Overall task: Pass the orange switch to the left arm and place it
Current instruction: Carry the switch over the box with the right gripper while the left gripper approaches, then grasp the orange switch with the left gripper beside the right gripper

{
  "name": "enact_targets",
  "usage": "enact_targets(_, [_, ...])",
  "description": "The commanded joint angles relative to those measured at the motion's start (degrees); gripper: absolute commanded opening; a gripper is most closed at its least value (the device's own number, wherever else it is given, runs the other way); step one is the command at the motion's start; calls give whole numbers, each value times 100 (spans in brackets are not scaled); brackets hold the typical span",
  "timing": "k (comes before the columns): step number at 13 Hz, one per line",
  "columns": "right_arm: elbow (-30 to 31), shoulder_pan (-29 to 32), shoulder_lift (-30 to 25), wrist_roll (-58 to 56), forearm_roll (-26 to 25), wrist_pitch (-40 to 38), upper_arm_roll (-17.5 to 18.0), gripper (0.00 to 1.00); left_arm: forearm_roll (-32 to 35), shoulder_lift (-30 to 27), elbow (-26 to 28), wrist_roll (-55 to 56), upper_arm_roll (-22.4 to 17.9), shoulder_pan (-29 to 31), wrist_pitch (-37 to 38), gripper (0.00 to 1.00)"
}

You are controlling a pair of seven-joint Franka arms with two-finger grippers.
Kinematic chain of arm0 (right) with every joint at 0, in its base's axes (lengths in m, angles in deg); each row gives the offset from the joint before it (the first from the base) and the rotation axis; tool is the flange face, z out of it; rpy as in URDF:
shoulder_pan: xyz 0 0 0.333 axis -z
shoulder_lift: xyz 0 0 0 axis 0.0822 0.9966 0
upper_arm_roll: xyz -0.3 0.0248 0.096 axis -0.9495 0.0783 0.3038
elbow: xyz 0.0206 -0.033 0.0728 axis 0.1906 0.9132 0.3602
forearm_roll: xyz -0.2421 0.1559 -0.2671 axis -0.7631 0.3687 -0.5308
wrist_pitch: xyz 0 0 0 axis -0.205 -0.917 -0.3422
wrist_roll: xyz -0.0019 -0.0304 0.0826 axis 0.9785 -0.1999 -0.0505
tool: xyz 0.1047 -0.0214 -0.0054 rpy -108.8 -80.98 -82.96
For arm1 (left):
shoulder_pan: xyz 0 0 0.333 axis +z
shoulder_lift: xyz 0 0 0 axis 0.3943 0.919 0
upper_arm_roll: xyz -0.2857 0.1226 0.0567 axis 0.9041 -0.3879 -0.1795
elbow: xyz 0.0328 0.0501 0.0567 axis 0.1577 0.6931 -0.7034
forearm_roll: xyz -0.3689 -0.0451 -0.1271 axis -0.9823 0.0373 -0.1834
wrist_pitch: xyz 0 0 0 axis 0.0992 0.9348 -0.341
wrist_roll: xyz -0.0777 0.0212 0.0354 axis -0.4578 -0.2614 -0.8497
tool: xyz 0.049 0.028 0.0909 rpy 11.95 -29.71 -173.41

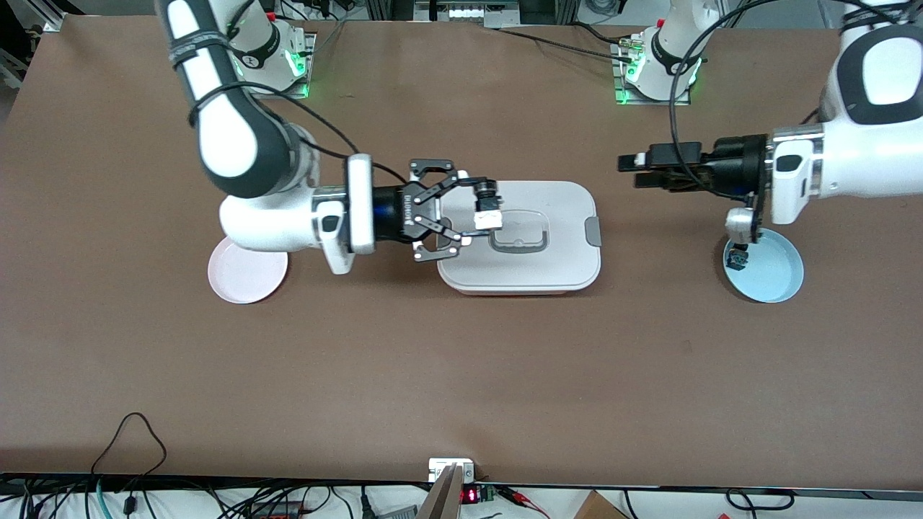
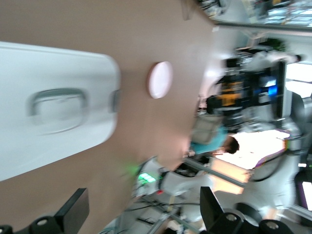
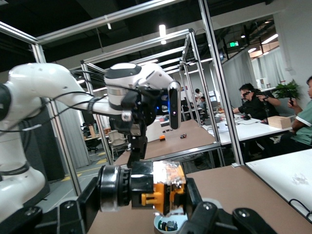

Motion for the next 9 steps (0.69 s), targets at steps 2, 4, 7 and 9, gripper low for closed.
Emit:
enact_targets(2, [-506,-429,208,345,119,850,-47,0,-1189,-31,134,-187,207,14,-689,100])
enact_targets(4, [-718,-552,340,398,128,1072,-47,0,-1368,5,300,-187,531,14,-1319,100])
enact_targets(7, [-754,-597,359,460,128,1160,-47,0,-2322,206,494,-231,893,14,-1894,100])
enact_targets(9, [-754,-606,359,468,128,1160,-47,0,-2493,312,450,-468,902,23,-1895,100])
